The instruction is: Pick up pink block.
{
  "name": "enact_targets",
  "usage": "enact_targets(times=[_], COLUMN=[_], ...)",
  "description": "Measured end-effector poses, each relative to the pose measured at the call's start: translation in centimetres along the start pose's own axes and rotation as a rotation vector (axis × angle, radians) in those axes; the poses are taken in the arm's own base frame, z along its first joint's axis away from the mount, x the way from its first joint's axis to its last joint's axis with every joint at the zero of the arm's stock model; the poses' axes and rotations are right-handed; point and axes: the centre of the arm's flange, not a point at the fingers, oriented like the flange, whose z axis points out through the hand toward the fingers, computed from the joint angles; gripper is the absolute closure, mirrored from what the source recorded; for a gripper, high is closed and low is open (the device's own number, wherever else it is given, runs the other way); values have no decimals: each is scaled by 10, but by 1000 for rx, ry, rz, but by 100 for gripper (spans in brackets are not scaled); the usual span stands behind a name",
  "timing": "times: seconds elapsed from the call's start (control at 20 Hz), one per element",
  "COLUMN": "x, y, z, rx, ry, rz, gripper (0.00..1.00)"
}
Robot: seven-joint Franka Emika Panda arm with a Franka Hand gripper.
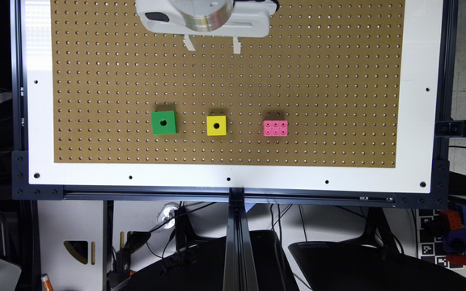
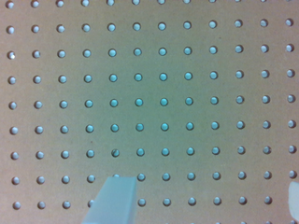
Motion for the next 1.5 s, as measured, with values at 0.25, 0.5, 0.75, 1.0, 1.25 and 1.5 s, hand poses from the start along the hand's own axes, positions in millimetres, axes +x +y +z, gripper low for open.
enact_targets(times=[0.25,0.5,0.75,1.0,1.25,1.5], x=[-1,-3,6,11,0,-1], y=[-18,-62,-97,-107,-139,-171], z=[-8,-9,1,3,-2,3], rx=[15,28,37,44,68,87], ry=[15,21,10,10,11,1], rz=[-14,-23,-29,-32,-32,-31], gripper=[0,0,0,0,0,0])
